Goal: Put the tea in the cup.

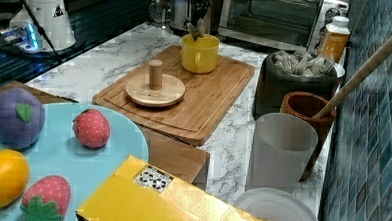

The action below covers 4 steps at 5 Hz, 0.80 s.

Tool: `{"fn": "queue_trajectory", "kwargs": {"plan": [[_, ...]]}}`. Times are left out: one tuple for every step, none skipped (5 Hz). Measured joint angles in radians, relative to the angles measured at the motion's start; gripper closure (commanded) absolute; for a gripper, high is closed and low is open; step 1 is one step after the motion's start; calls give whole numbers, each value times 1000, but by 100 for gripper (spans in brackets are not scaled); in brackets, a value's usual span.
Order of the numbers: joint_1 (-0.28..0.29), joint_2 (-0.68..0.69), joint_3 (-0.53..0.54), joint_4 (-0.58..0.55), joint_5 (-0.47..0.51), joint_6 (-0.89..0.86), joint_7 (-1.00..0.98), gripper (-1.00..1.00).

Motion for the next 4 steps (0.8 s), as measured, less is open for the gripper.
{"fn": "queue_trajectory", "kwargs": {"plan": [[-1,-17,1,-12,49,54,-39,40],[-3,-37,2,-14,54,56,-42,-100],[1,-41,0,-12,54,54,-42,-100],[6,-33,-2,-2,45,20,-42,-100]]}}
